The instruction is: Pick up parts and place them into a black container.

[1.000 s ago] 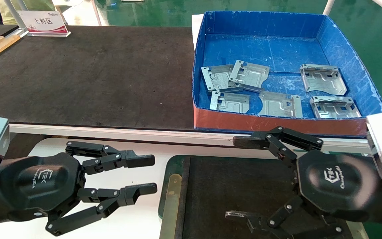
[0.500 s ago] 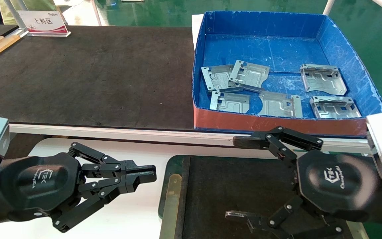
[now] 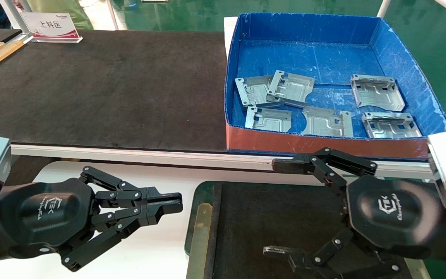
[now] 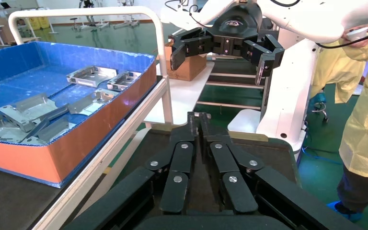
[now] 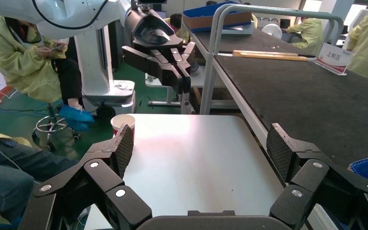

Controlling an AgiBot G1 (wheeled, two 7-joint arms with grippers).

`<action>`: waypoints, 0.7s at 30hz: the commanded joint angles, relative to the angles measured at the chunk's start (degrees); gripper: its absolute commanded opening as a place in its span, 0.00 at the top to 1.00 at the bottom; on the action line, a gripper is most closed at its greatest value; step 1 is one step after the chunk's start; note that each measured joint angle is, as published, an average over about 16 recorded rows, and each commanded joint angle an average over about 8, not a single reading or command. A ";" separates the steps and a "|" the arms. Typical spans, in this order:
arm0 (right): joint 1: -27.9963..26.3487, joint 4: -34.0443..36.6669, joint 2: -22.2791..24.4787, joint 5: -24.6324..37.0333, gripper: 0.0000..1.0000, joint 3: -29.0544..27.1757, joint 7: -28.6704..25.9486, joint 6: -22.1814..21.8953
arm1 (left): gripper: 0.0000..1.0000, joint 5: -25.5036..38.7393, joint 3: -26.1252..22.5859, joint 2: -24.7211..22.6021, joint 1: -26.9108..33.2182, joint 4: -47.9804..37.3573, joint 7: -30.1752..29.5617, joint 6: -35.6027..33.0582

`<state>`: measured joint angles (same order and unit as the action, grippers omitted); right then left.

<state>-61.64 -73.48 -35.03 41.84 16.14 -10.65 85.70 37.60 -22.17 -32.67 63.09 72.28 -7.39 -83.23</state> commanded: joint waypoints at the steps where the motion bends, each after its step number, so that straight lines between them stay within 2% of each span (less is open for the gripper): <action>1: 0.00 0.00 0.00 0.00 0.00 0.00 0.00 0.00 | 0.00 0.00 0.00 0.00 0.00 0.00 0.00 0.00; 21: -0.15 -0.26 -0.05 0.10 0.00 0.06 -0.14 -0.02 | 0.00 0.00 0.00 0.00 0.00 0.00 0.00 0.00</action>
<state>-62.15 -73.91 -35.15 42.26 16.28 -10.98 85.33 37.60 -22.17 -32.67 63.09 72.28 -7.39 -83.23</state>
